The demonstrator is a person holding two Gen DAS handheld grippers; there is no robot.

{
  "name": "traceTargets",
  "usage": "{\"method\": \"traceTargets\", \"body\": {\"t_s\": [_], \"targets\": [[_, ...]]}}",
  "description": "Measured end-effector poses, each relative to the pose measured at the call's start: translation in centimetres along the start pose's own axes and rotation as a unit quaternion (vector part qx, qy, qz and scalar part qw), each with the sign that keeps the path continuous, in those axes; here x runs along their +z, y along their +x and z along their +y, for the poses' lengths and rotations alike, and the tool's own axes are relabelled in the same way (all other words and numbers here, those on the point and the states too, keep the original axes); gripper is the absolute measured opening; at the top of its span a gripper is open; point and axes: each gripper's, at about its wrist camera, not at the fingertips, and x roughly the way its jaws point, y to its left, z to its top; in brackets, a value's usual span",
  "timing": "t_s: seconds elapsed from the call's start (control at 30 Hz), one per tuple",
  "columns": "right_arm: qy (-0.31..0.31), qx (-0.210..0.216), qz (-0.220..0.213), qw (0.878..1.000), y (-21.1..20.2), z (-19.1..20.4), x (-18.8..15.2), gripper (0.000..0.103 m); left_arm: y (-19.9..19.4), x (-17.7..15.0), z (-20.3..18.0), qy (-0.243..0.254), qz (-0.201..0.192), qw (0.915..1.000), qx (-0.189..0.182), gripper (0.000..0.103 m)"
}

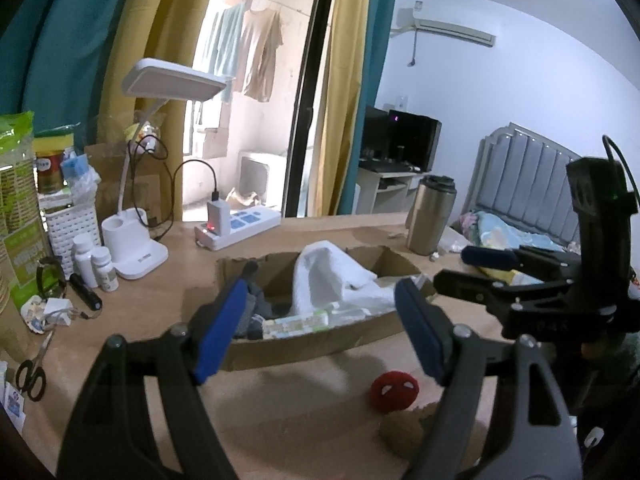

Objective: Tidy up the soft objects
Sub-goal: 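Move both tools from the box toward the red plush ball and brown teddy plush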

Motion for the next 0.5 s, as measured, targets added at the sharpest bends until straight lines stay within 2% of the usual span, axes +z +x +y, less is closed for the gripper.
{"method": "traceTargets", "body": {"t_s": [0.1,0.3,0.5], "targets": [[0.001,0.001,0.001,1.000,-0.6,0.1,-0.5,0.077,-0.4,-0.5,0.1,0.000,0.008,1.0000,0.005,0.078],[0.009,0.006,0.009,1.000,-1.3,0.5,-2.1,0.078,-1.1,-1.8,-0.1,0.003,0.021,0.9998,-0.005,0.084],[0.015,0.009,0.034,0.999,-1.2,1.0,-4.2,0.078,-1.7,-2.8,-0.3,0.000,0.033,0.9994,-0.014,0.087]]}}
